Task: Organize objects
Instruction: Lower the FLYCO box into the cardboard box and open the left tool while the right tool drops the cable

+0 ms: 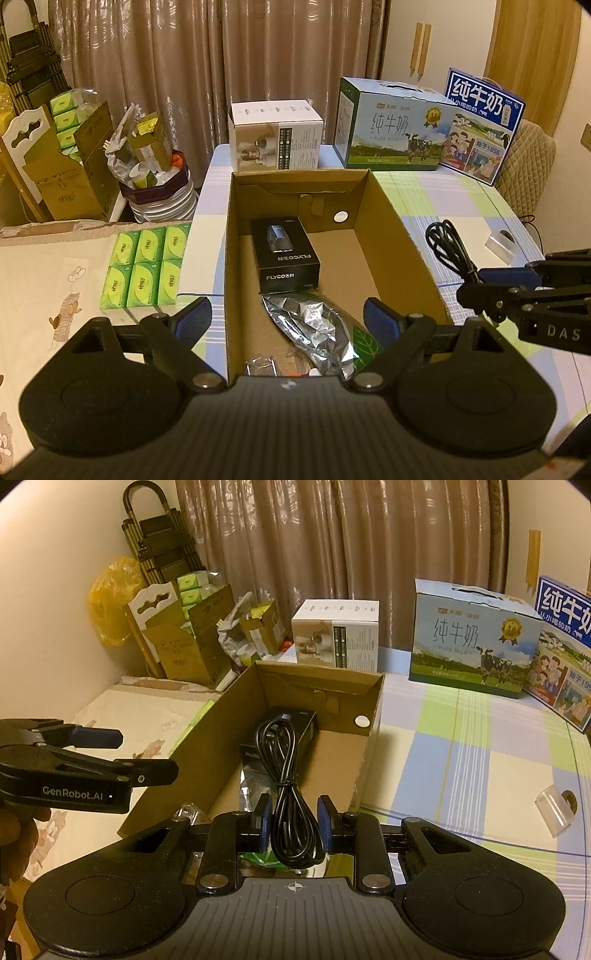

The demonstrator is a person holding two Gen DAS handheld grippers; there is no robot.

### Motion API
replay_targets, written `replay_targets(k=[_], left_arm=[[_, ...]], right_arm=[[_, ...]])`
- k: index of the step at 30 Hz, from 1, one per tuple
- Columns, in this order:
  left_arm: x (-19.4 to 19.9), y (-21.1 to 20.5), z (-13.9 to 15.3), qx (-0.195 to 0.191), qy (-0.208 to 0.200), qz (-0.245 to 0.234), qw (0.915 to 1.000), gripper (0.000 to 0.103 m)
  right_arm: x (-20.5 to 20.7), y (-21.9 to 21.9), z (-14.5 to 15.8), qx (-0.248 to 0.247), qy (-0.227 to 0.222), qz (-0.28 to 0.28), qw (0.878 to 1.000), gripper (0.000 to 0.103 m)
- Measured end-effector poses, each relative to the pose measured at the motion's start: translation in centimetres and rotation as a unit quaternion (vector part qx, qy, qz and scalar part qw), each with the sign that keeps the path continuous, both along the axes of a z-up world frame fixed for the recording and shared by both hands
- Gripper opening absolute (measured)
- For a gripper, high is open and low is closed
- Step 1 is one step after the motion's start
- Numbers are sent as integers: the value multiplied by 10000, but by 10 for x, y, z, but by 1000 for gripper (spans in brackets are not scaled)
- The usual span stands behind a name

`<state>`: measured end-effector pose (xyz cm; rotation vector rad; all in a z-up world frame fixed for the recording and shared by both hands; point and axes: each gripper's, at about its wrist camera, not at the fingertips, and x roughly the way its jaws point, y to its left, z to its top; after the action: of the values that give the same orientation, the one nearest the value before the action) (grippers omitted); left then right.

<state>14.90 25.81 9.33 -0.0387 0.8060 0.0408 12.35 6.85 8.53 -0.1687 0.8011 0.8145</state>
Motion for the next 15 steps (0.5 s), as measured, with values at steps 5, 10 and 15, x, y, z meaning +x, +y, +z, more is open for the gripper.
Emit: replay_targets(k=[5, 10, 15], left_arm=[[-3, 3, 1, -18, -8, 33, 10000, 87], [-3, 5, 2, -47, -16, 43, 10000, 87], [-6, 6, 1, -77, -35, 51, 10000, 87]], right_arm=[[2, 2, 1, 72, 51, -22, 10000, 23], [12, 4, 3, 593, 42, 5, 9982, 27], [23, -3, 9, 884, -20, -307, 9956, 64]])
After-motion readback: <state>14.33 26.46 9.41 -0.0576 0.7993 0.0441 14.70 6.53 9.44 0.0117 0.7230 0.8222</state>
